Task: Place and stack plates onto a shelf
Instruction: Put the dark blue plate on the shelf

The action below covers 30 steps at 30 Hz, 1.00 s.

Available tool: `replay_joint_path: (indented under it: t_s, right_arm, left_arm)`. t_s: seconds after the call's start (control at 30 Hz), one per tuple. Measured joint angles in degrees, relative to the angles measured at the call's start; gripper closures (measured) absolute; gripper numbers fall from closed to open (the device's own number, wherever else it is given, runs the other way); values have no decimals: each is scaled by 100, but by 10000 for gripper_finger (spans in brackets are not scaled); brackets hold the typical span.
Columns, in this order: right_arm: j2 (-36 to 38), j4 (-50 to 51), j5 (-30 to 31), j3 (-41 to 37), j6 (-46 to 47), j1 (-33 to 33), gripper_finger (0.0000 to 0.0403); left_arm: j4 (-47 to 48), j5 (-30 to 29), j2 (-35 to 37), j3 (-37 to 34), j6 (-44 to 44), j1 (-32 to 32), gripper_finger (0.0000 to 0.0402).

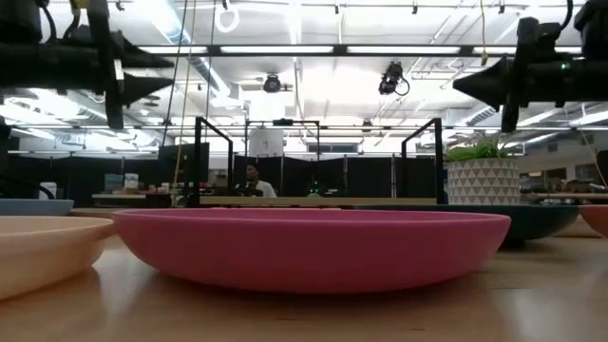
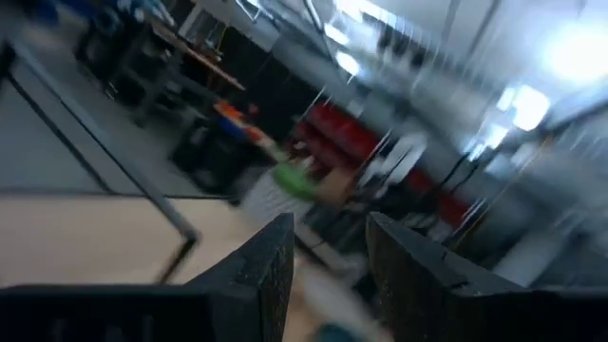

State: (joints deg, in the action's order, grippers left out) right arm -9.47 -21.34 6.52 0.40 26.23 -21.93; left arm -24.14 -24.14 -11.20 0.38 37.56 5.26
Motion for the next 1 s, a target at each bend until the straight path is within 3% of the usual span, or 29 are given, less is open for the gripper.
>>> replay_joint_path:
  t_s: [0.13, 0.37, 0.53, 0.67, 0.77, 1.0]
  right_arm:
    - [0, -418, 128, 0, 603, 0, 391]
    - [2, -906, -197, 0, 1945, 4, 391]
    - [-86, -296, -364, 220, 2912, 6, 393]
    - [-586, 1325, -1108, 1110, 2722, 234, 395]
    - [-1128, 1765, -1046, 1760, 2092, 451, 394]
    - [-2446, 2408, -998, 2974, 959, 786, 394]
  left_arm:
    - [-408, -11, 0, -2, 911, 0, 260]
    - [-655, -7, 0, -2, 1443, 0, 260]
    - [-873, -350, -4, -2, 1997, 4, 260]
    - [-1125, -527, -1, 0, 2130, 4, 260]
    - [-996, -776, -4, 0, 1720, 7, 260]
    - [-979, -781, -3, 0, 1864, 4, 260]
